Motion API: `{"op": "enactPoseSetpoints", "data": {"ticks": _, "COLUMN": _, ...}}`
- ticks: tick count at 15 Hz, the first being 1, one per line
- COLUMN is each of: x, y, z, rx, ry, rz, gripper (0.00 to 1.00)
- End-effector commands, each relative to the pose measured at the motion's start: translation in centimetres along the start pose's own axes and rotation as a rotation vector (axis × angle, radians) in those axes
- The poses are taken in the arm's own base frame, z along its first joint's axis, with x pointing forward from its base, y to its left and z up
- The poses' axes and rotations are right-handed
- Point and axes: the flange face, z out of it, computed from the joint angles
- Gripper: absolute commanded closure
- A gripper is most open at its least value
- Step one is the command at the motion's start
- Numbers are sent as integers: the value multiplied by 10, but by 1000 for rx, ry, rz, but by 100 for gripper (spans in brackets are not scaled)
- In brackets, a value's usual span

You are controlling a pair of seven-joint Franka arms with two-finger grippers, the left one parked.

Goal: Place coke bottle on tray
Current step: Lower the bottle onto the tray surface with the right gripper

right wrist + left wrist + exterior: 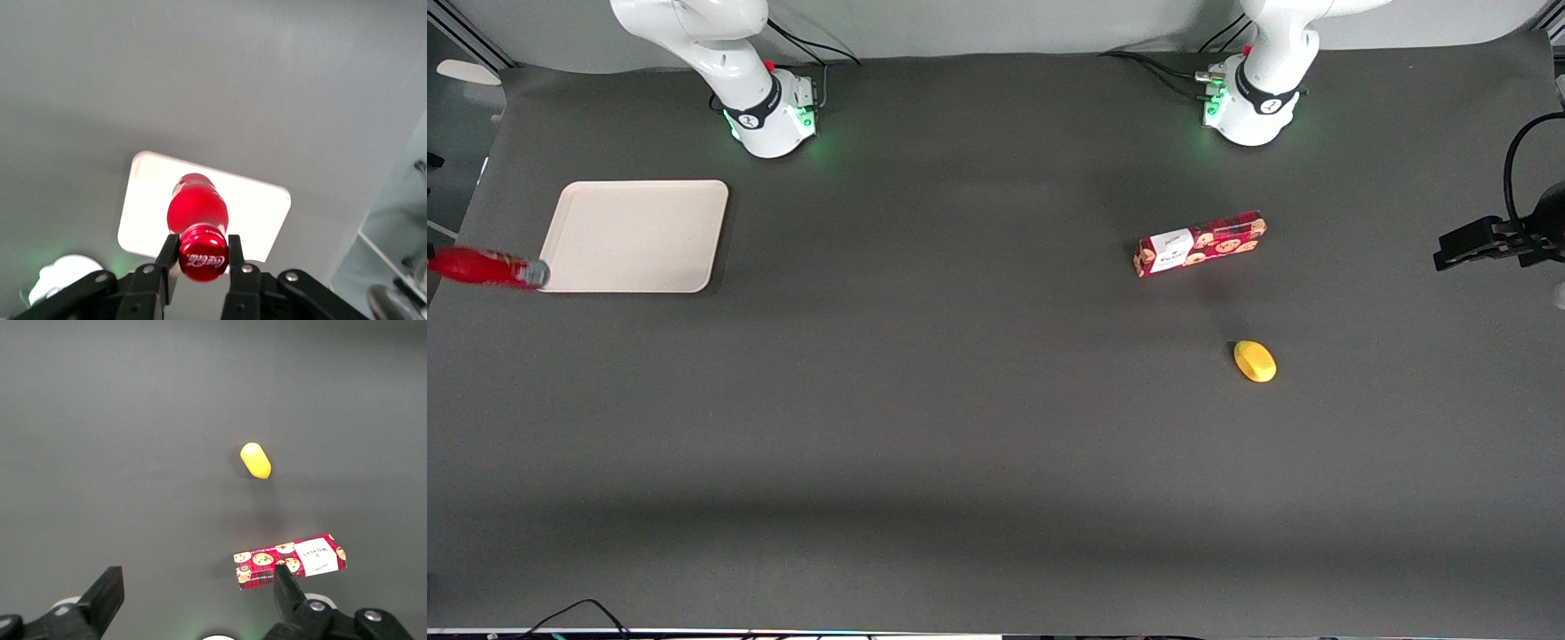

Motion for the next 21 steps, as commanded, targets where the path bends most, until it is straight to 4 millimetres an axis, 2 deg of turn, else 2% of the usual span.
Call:
{"op": "enactPoseSetpoints", "data": {"ticks": 1, "x": -83, "y": -12, "z": 31, "rx": -20, "ry": 8, "rz": 37, "gripper": 100}}
{"op": "enactPoseSetpoints", "data": {"ticks": 5, "x": -143, "y": 20, "z": 112, "rx": -13, "ry": 60, "rz": 92, "gripper": 100}}
{"op": "enactPoseSetpoints", "data": {"ticks": 9, "x": -178, "y": 58, "z": 178, "rx": -8, "ry": 113, "rz": 121, "gripper": 100}}
{"op": "enactPoseSetpoints", "data": {"ticks": 11, "x": -191, "y": 67, "z": 210, "rx": -10, "ry": 150, "rz": 128, "gripper": 100}}
{"op": "enactPoseSetpoints", "data": {"ticks": 16, "x": -194, "y": 70, "z": 262, "rx": -38, "ry": 187, "rz": 151, "gripper": 100}}
{"op": "enactPoseSetpoints", "data": {"ticks": 19, "x": -195, "y": 72, "z": 274, "rx": -43, "ry": 184, "rz": 149, "gripper": 100}}
{"op": "enactPoseSetpoints", "data": {"ticks": 21, "x": -205, "y": 77, "z": 284, "rx": -47, "ry": 195, "rz": 164, "gripper": 100}}
